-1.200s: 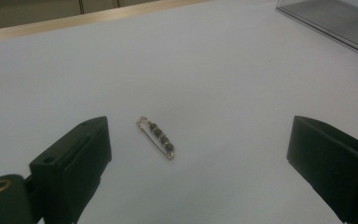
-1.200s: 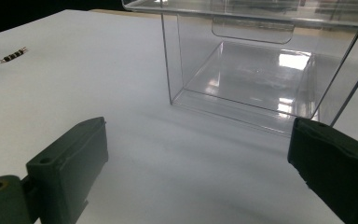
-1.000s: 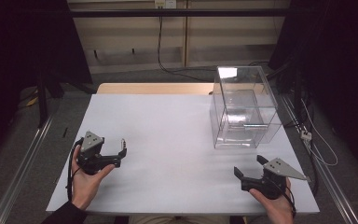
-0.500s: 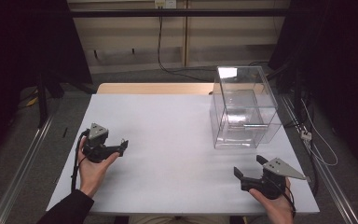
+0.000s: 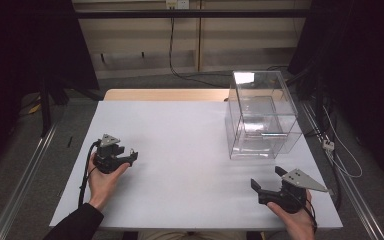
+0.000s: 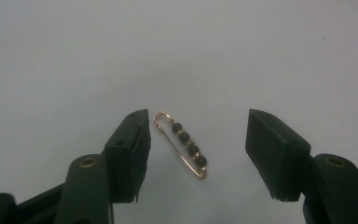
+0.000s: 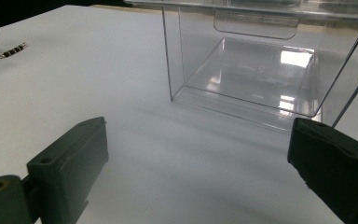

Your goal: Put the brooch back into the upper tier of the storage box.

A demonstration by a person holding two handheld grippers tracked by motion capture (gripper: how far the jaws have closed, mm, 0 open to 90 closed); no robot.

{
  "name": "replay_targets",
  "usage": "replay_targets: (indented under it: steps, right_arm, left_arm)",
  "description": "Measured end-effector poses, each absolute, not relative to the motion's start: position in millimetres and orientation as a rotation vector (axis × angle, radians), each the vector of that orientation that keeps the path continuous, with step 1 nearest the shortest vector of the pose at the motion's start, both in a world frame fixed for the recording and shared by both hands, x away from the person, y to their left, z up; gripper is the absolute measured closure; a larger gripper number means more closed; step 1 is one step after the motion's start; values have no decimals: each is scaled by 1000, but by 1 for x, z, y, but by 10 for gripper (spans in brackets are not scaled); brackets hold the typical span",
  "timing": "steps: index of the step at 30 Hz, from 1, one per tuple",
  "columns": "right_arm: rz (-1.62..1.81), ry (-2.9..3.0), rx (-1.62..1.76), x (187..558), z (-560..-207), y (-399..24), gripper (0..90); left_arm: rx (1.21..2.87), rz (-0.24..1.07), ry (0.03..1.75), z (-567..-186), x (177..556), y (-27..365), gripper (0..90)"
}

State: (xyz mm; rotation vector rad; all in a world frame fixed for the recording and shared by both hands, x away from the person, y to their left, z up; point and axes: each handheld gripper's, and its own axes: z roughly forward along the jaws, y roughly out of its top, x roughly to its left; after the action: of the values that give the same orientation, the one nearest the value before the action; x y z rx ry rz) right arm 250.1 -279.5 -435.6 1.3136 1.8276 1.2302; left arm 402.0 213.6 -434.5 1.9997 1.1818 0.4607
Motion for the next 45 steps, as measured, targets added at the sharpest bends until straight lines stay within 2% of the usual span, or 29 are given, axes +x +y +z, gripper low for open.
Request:
replay_targets:
  steps: [7, 15, 18, 25, 35, 38, 45]
  right_arm:
    - [1231, 1833, 1316, 251, -436, -279, 51]
    - [1230, 1837, 1317, 251, -437, -280, 51]
    - [1229, 1837, 1318, 252, -437, -280, 51]
    - [1232, 1842, 1309, 252, -436, -279, 51]
    - [1235, 1845, 1307, 252, -436, -279, 59]
    - [1234, 1847, 1304, 252, -436, -279, 59]
    - [1236, 1849, 1306, 252, -436, -279, 59]
  left_arm:
    - [2074, 459, 1201, -442, 416, 207, 449]
    - [2110, 459, 1220, -446, 421, 203, 549]
    - [2118, 419, 1234, -450, 423, 202, 560]
    - [2160, 421, 1230, -448, 426, 200, 600]
    - [2184, 386, 1223, -447, 425, 200, 746]
    - [2174, 350, 1230, -447, 426, 201, 821]
    - [2153, 328, 1241, -447, 426, 203, 840]
